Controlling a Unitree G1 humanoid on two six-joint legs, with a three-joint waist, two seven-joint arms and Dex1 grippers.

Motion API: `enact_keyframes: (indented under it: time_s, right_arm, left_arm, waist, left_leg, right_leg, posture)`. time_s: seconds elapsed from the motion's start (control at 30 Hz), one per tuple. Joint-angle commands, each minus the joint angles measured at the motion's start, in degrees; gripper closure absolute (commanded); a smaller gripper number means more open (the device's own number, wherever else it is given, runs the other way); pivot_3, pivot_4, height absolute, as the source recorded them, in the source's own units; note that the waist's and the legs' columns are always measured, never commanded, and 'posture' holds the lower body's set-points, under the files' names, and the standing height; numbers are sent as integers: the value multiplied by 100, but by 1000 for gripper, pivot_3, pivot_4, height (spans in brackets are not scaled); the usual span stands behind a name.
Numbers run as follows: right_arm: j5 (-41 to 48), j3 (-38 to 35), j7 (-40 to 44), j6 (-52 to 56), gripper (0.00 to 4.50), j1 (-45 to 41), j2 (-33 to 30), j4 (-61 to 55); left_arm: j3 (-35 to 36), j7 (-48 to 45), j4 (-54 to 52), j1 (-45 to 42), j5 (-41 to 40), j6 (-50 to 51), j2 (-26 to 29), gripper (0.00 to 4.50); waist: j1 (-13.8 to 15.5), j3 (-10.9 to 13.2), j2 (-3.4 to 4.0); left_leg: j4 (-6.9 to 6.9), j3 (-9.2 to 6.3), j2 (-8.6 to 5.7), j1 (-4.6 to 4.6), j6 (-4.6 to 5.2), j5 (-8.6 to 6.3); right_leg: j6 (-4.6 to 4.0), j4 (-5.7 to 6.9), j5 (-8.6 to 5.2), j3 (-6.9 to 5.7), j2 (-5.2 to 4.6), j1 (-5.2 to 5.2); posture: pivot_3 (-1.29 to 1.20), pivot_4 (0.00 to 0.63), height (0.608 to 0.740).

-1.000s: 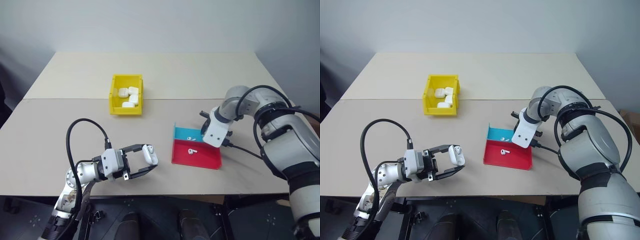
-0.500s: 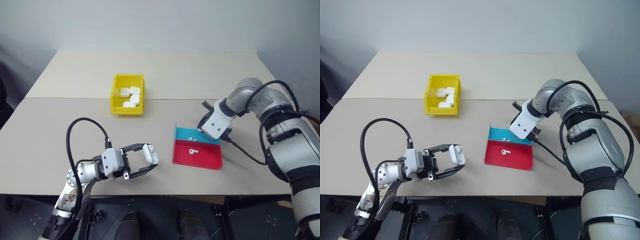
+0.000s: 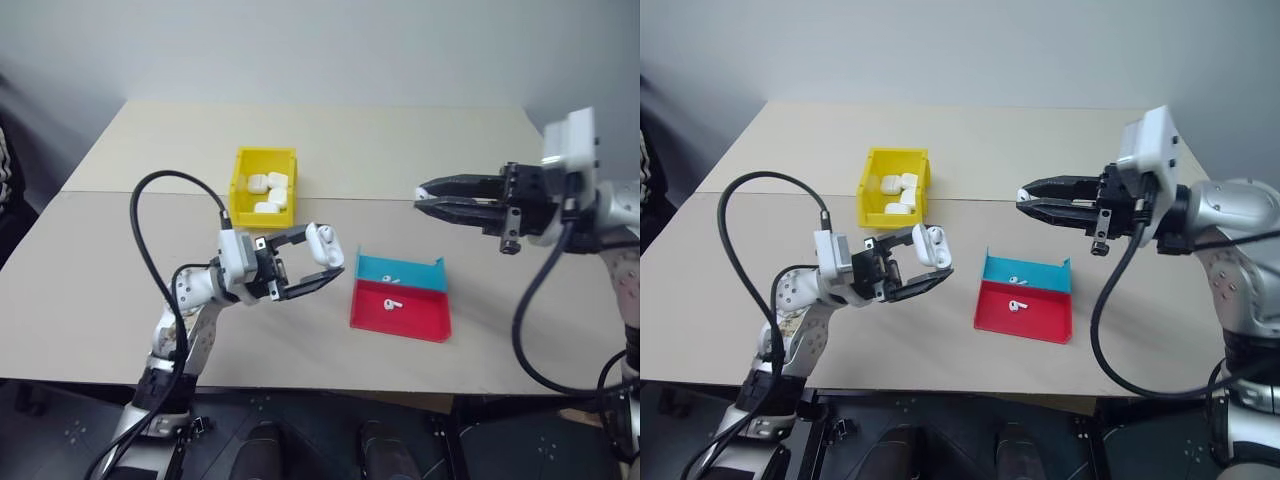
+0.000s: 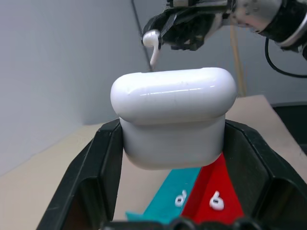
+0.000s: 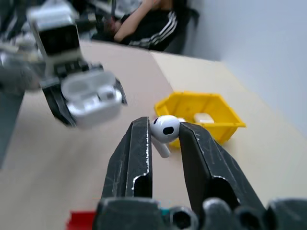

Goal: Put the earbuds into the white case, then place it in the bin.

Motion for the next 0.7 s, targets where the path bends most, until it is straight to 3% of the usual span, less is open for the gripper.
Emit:
enact_keyframes:
  time_s: [0.03,0.3,0.53,0.7]
  right_arm:
    - [1583,-887,-1586,694,3602,397,344,-1228]
    - [3495,-870,-2948,1177,3602,699,242,-1750]
    - [3742,-487,-3021,1310,3602,741,-28,-1881]
    - [3441,-68,-2926,1379,3602,775,-97,-1871]
  left_arm:
    - [-152,-301,247,-464,-220,-10,-331,1693]
    - [-228,-805,588,-745,-263,-88,-595,1693]
    - [-175,-845,565,-717,-240,-53,-596,1693]
    - [-146,-788,395,-574,-247,-24,-536,1693]
  waist:
    - [-2,-2,-4]
    - [-6,-2,-5]
    - [-2,-2,-5]
    - [-7,-2,-5]
  left_leg:
    - [0,0,-1,0,0,0]
    - [1,-2,-2,-3,1,1]
    - [1,-3,-2,-10,2,0]
    - [1,-3,-1,-9,2,0]
  right_leg:
    - [1,-1,0,2,0,1]
    - [5,-6,1,3,1,1]
    - [6,-17,1,2,0,-1]
    - [6,-17,1,2,1,-1]
  posture:
    - [0,150,740]
    - [0,150,740]
    - [0,150,740]
    - [0,150,740]
